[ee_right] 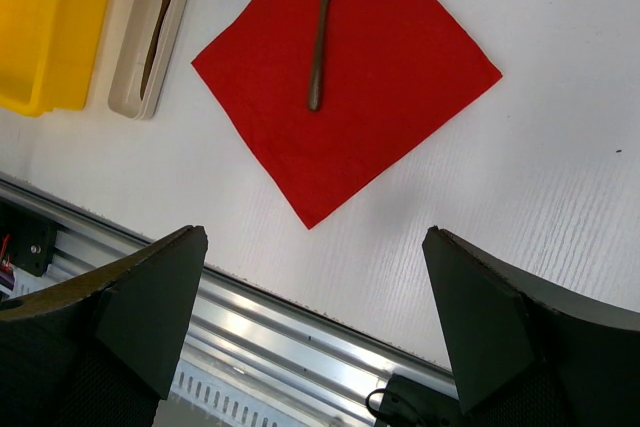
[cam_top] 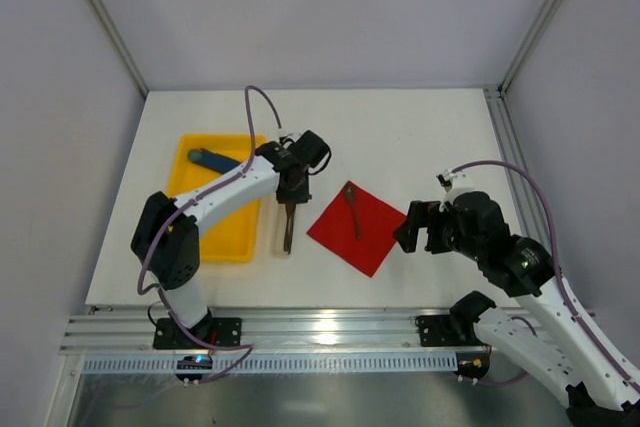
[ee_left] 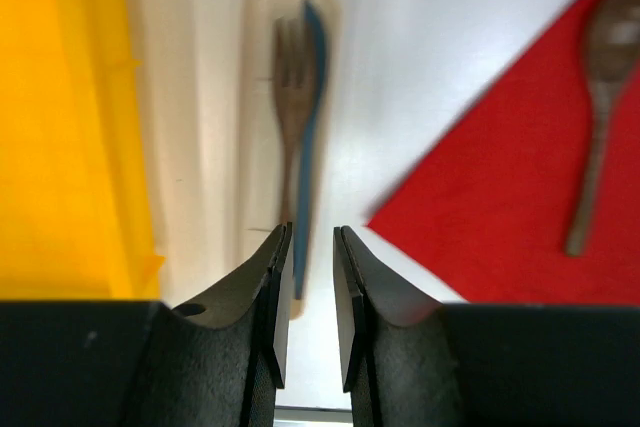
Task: Place the utensils on the paper napkin and roll it up
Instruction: Pick up the utensils from the container.
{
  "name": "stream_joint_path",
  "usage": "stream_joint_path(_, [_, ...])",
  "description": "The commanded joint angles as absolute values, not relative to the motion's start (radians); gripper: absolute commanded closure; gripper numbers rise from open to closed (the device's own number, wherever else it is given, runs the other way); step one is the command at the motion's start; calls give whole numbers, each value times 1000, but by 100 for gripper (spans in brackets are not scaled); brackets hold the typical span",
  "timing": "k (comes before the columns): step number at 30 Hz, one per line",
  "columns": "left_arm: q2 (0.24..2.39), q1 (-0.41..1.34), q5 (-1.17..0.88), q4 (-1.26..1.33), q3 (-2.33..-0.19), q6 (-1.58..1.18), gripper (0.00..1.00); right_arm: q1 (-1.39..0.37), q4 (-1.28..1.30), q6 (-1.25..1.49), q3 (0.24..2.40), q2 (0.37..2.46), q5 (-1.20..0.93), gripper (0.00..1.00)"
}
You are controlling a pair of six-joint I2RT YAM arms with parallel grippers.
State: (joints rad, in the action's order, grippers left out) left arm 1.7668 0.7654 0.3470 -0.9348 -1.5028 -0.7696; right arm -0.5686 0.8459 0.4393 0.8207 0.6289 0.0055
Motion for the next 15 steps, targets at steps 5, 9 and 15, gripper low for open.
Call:
stream_joint_path(5, [1710, 703, 218, -798, -1292, -673, 74, -572, 822, 426, 842, 649, 14, 0])
stream_joint_path(9, [1735, 689, 207, -773, -1253, -672, 74, -571, 822, 429, 841, 649, 12, 0])
stream_joint_path(15, [1746, 677, 169, -693, -1213, -658, 74, -572, 828, 433, 839, 641, 14, 0])
